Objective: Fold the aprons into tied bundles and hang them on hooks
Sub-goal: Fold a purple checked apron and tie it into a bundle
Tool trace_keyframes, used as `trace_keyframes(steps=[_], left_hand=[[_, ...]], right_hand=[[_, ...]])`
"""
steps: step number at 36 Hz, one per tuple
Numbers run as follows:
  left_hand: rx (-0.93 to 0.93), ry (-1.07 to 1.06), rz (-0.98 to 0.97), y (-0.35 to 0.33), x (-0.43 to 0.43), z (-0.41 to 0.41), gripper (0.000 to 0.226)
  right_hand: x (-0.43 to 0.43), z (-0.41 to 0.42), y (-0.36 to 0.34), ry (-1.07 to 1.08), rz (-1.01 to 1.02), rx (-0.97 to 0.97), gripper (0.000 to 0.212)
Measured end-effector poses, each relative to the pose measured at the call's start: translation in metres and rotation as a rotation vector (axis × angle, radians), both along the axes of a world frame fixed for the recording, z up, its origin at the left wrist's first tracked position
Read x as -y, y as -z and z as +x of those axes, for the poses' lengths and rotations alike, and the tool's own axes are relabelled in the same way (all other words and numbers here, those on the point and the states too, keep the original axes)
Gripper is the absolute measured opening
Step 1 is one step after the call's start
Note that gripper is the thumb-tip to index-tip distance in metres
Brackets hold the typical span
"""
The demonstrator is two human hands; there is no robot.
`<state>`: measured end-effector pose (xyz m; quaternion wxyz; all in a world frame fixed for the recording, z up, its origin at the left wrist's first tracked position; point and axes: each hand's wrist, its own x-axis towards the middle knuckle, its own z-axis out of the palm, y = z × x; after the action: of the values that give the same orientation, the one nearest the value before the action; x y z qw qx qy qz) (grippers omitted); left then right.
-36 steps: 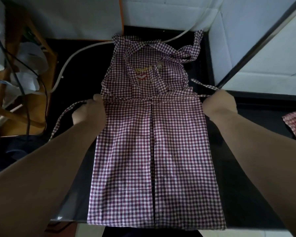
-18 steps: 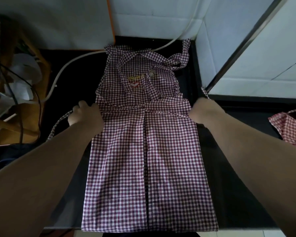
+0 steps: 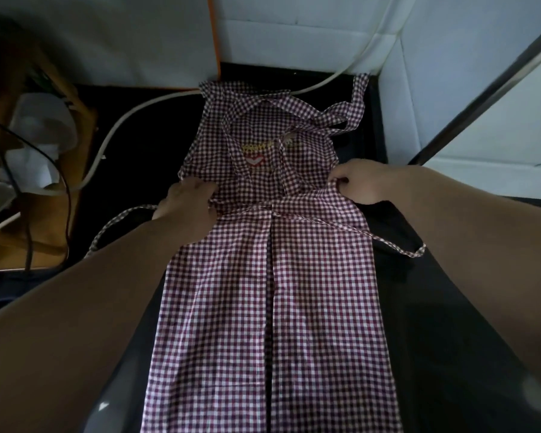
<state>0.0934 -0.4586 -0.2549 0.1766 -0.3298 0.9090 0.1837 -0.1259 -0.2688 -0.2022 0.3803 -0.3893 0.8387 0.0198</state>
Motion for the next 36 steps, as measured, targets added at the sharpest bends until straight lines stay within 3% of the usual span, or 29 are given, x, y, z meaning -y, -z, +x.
trace_keyframes(steps=[3, 8, 11, 14, 17, 20, 22, 24, 30, 33, 36], left_hand=[[0.029, -0.004, -0.018, -0.004, 0.0, -0.002, 0.053], [0.01, -0.025, -0.043, -0.007, -0.003, -0.001, 0.05], [-0.054, -0.078, -0.091, -0.008, -0.009, 0.005, 0.055], [-0.247, -0.105, -0.179, -0.009, -0.021, 0.022, 0.058], [-0.407, 0.032, -0.194, -0.004, -0.033, 0.04, 0.059], [-0.161, 0.115, -0.044, -0.001, -0.047, 0.045, 0.07], [0.025, 0.196, -0.071, 0.009, -0.05, 0.045, 0.077], [0.126, 0.235, -0.098, 0.011, -0.047, 0.039, 0.086], [0.219, 0.181, -0.148, 0.012, -0.01, -0.001, 0.089], [0.263, 0.112, -0.322, 0.002, 0.0, -0.023, 0.088], [0.095, 0.09, -0.435, -0.015, -0.013, -0.027, 0.07]], right_hand=[[0.005, -0.008, -0.008, 0.021, 0.182, -0.04, 0.016], [0.012, -0.013, -0.011, 0.011, 0.148, -0.422, 0.024], [0.011, 0.005, -0.009, 0.068, 0.185, -0.488, 0.037], [0.003, 0.028, -0.005, 0.058, -0.025, -0.423, 0.033], [-0.003, 0.052, -0.005, 0.055, -0.153, -0.065, 0.029], [-0.009, 0.069, 0.002, 0.022, 0.016, 0.104, 0.032], [-0.012, 0.07, 0.017, 0.051, 0.036, 0.078, 0.065], [-0.008, 0.069, 0.027, 0.095, -0.011, 0.032, 0.074], [0.027, 0.052, 0.033, 0.226, -0.169, -0.225, 0.065], [0.034, 0.056, 0.035, 0.211, -0.264, -0.395, 0.049], [0.027, 0.072, 0.038, 0.12, -0.272, -0.464, 0.043]])
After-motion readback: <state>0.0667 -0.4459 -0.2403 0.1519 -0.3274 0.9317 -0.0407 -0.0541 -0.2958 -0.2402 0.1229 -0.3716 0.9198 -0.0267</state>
